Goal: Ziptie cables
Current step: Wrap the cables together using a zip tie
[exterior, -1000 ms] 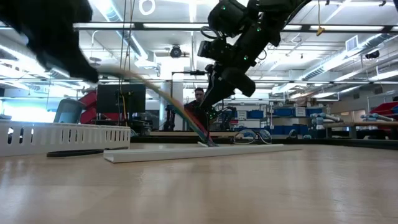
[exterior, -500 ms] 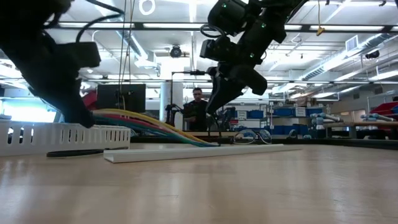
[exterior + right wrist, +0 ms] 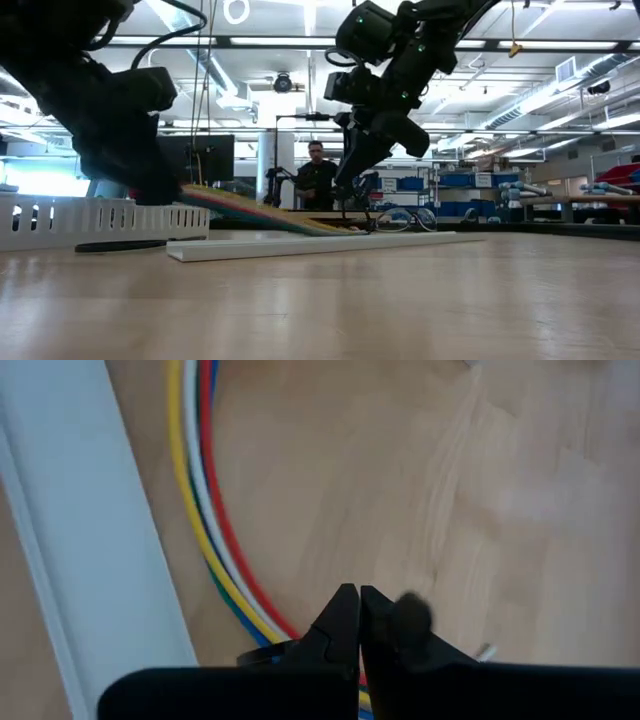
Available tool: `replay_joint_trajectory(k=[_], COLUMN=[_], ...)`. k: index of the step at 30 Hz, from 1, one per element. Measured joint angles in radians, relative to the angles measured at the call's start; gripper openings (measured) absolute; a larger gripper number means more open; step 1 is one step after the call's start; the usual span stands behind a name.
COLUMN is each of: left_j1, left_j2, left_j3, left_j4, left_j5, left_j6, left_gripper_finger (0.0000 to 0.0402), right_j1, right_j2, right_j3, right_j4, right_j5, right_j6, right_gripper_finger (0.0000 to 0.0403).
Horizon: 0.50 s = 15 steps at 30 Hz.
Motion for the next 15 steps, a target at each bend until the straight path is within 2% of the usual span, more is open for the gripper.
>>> replay_joint_trajectory(k=[3, 7, 11, 15], left_j1=[0.003, 0.008, 0.032, 0.092], left_j2=[0.0, 0.0, 0.0, 0.016], left_j3=[0.0, 0.0, 0.0, 0.002], left_j4=[0.023, 0.068, 0.173, 0.276], left_j5=[-0.004, -0.018, -0.096, -0.109], left_j6=[0.029, 0.078, 0.173, 0.322], left_gripper_finger=[0.0232, 0.0258, 0.026, 0.0242], right_j1=[-0.012, -0.019, -0.018, -0.018], right_j2=[0.0, 0.0, 0.0, 0.0], right_j3=[0.0, 0.0, 0.0, 0.0], right_j4=[0.001, 0.002, 0.003, 0.002], right_j5=[-0.03, -0.036, -0.036, -0.036], right_j6=[0.0, 0.0, 0.01, 0.049], right_gripper_finger=[0.0, 0.0, 0.0, 0.0])
